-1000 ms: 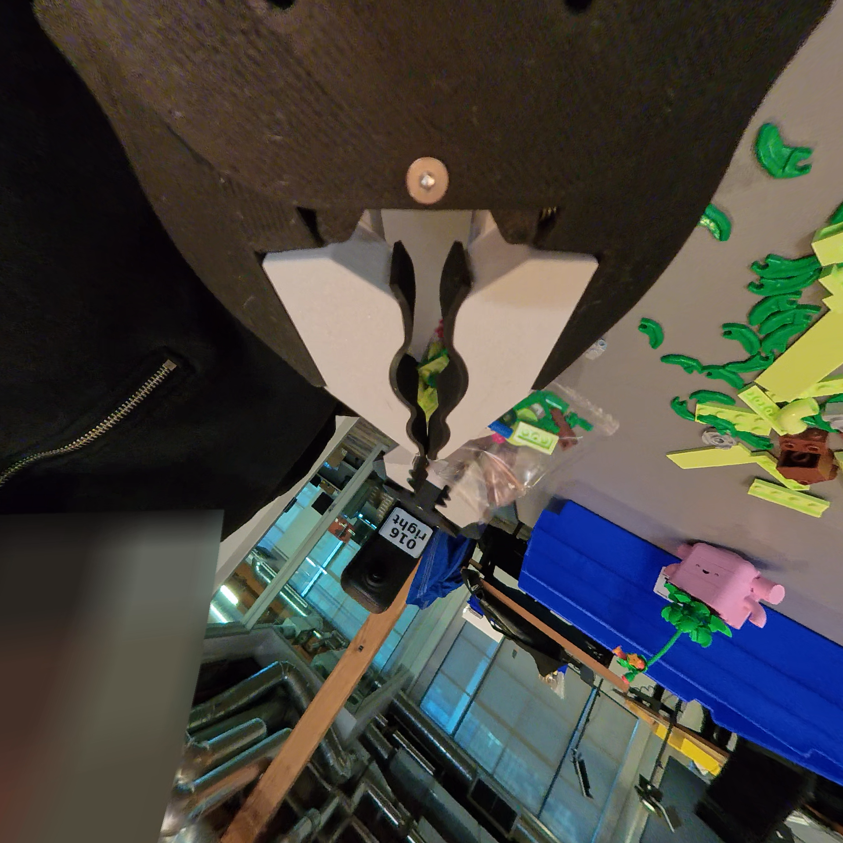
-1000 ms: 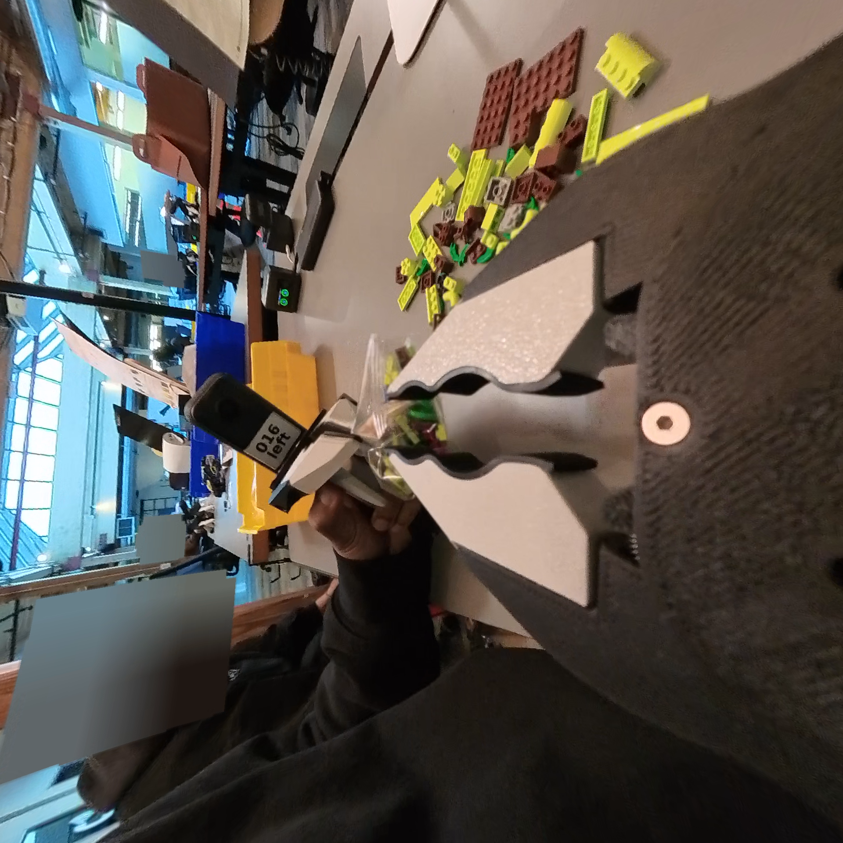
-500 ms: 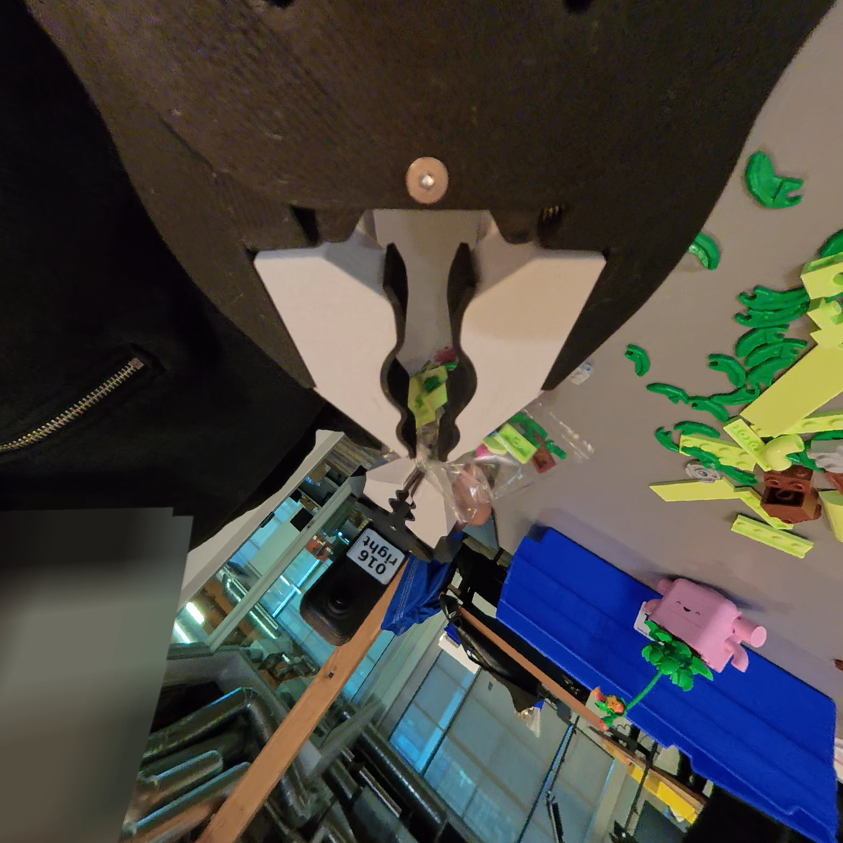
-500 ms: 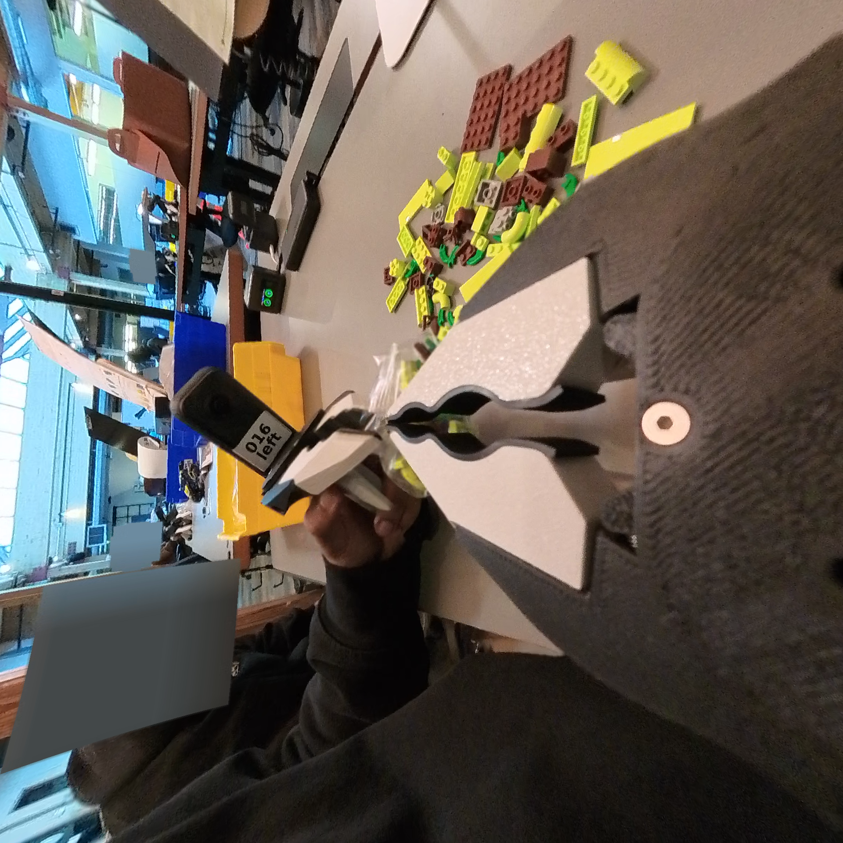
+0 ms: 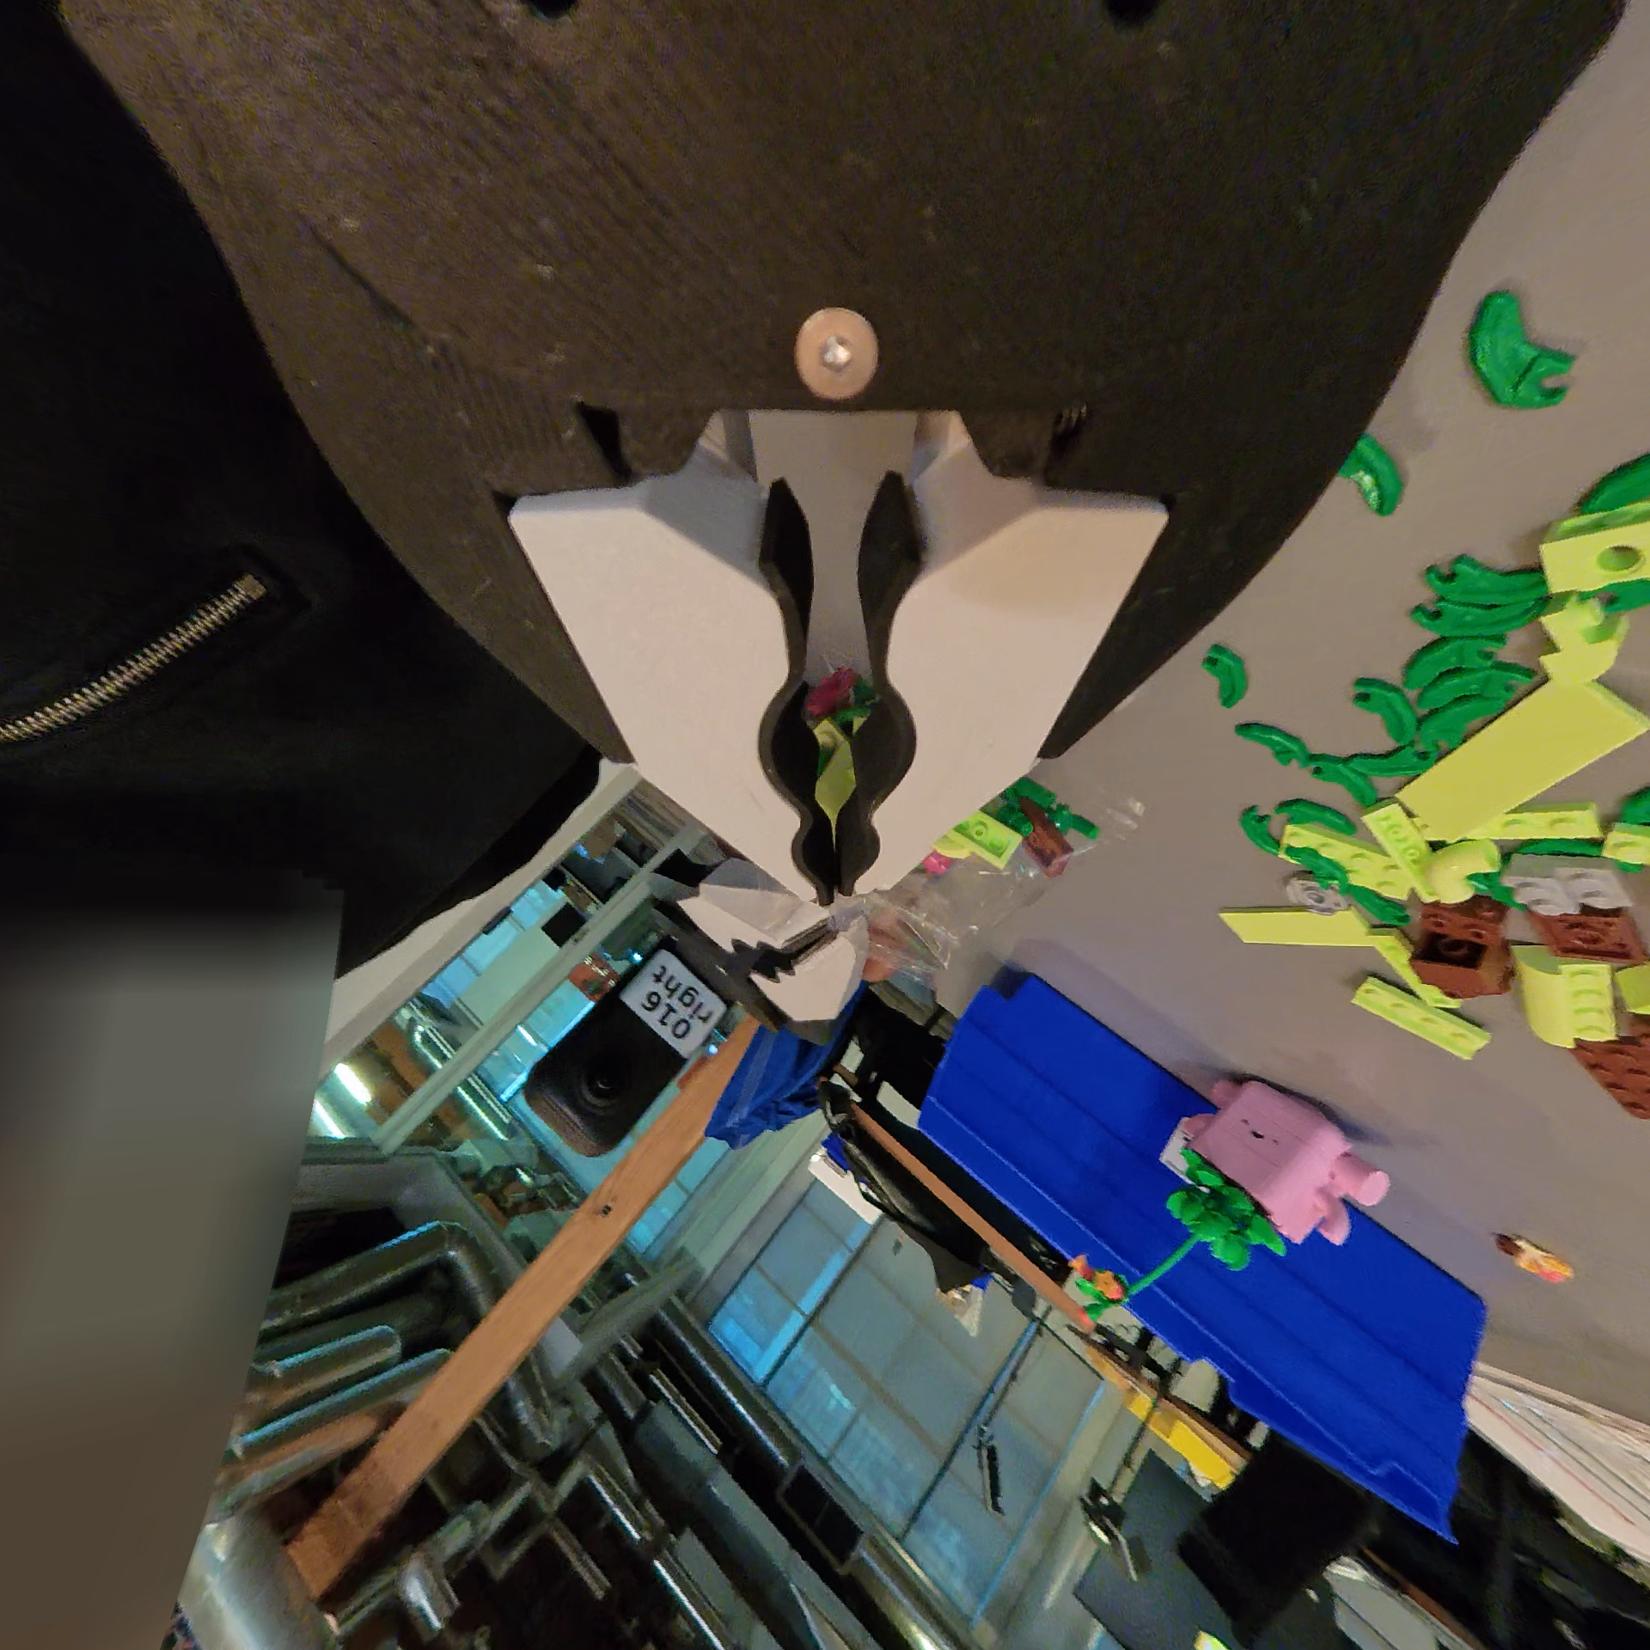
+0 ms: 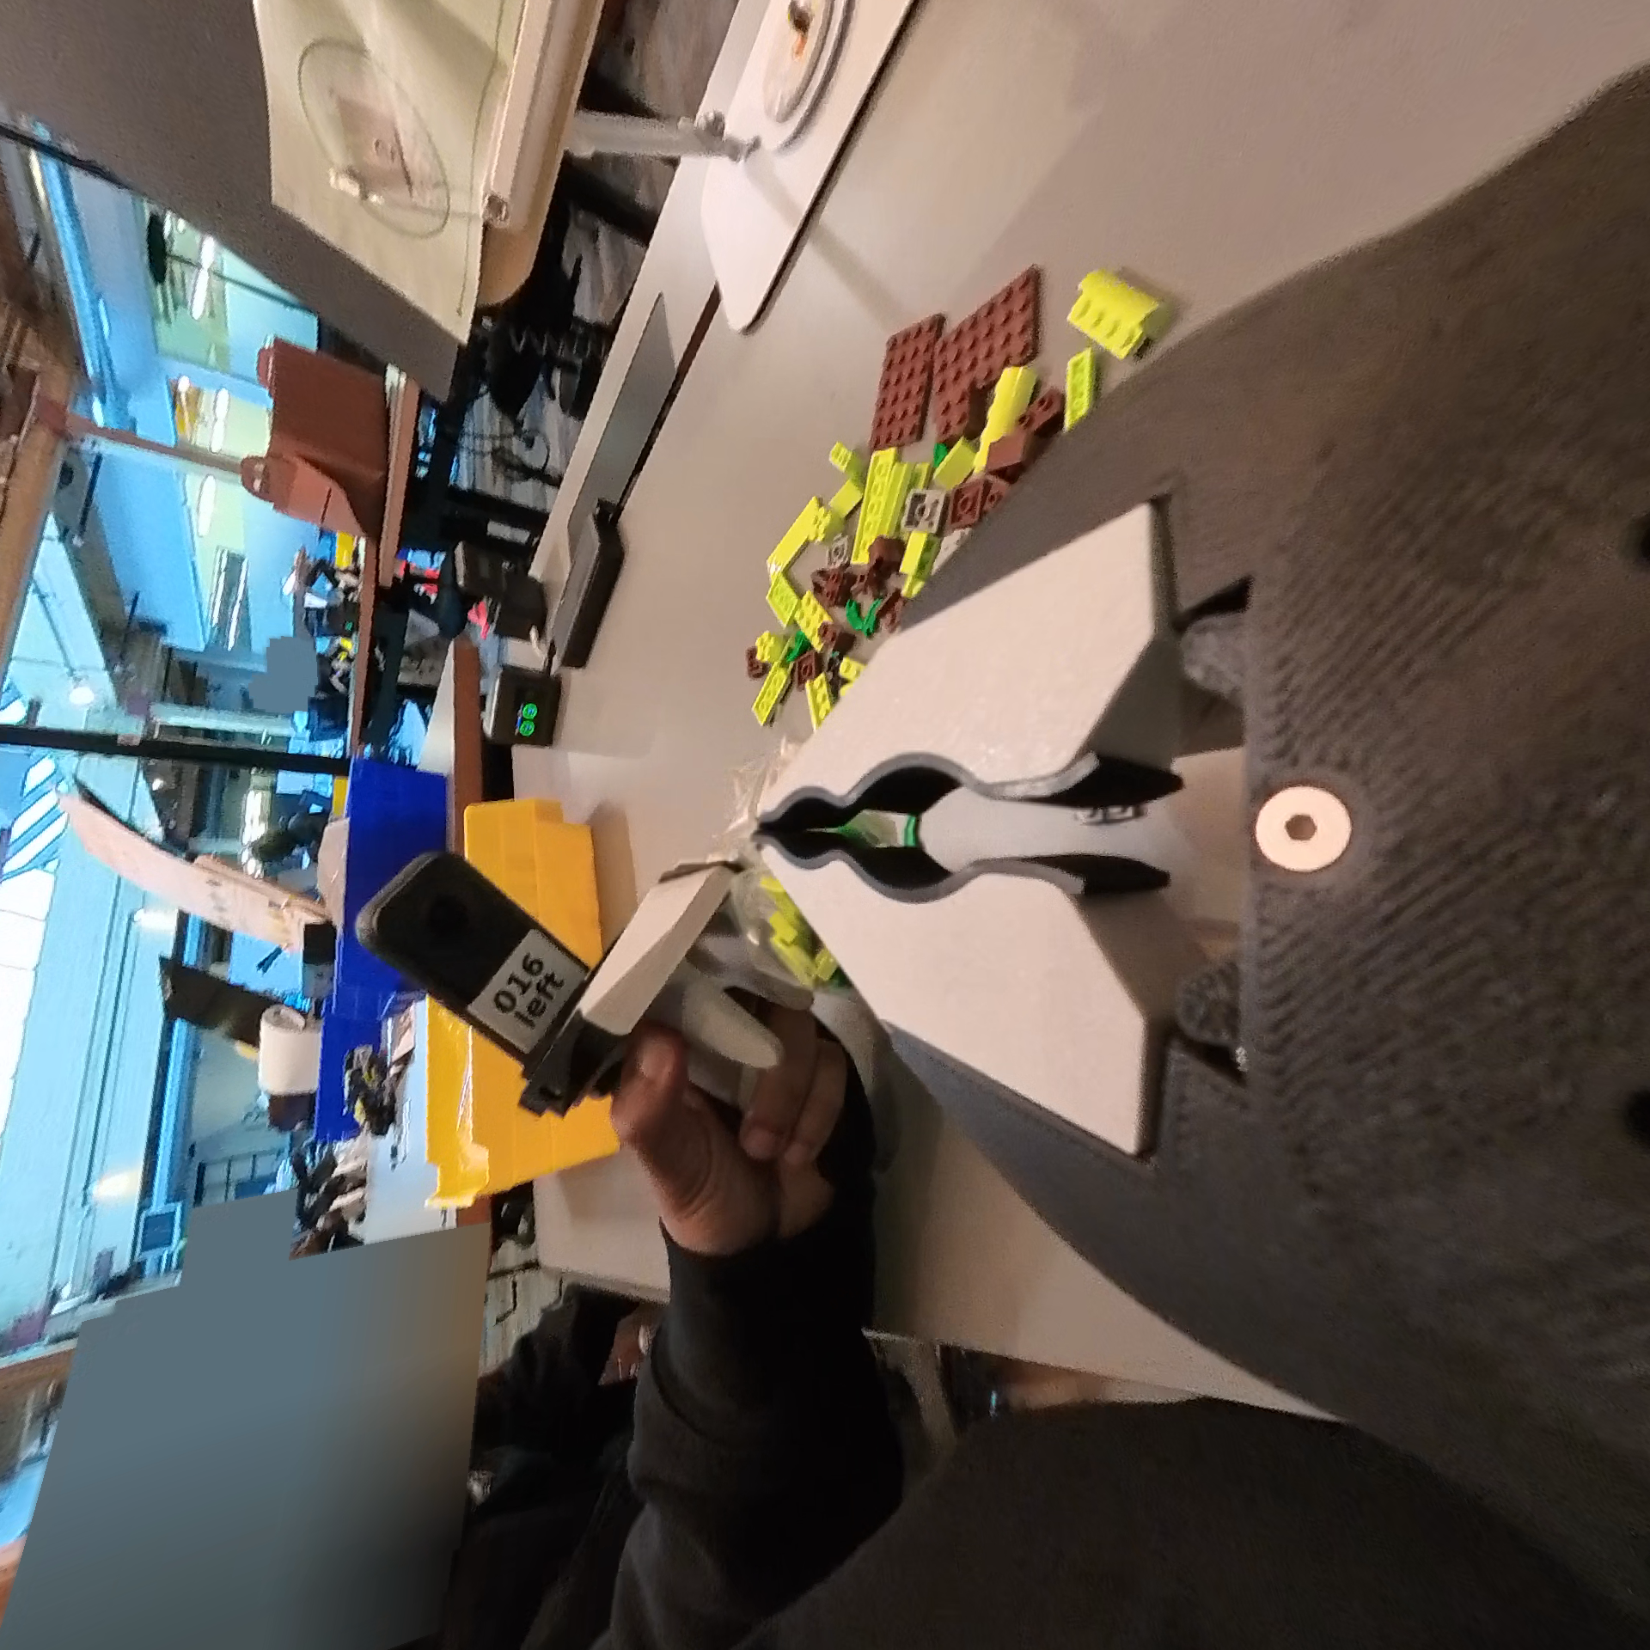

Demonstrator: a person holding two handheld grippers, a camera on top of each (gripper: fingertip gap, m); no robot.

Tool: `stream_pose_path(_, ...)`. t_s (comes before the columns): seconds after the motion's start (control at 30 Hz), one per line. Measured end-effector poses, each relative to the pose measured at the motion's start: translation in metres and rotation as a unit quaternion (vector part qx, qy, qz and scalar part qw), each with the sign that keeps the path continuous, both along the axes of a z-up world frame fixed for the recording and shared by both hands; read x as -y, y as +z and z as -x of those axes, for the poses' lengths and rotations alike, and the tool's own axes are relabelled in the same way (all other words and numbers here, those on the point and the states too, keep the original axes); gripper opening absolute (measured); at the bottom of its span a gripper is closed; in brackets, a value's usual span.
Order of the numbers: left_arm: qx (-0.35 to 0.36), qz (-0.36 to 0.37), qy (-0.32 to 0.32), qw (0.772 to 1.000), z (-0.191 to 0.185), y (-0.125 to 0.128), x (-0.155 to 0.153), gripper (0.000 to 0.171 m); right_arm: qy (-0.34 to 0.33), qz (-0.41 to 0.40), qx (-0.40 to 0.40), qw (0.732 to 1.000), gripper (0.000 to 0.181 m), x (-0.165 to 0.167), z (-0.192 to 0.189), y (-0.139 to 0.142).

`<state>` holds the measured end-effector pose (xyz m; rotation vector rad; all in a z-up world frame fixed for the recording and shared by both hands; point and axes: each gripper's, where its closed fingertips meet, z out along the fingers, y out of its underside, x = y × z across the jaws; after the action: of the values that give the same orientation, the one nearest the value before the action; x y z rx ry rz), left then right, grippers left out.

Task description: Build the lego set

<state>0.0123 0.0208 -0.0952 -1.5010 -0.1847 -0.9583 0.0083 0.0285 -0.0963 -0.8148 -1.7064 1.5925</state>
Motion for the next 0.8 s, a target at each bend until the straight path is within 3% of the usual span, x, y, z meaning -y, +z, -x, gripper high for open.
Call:
stream_pose_path(0.43,0.014,-0.015,0.037,0.999,0.006,0.002,-0.003,0.000,-0.091,0.025,0.012,0.995,0.000,-0.009,0.012,0.000)
stream_pose_path(0.8,0.032,-0.077,0.009,0.996,0.000,0.013,0.003,0.000,-0.042,0.175,0.041,0.983,0.000,-0.008,0.007,0.013)
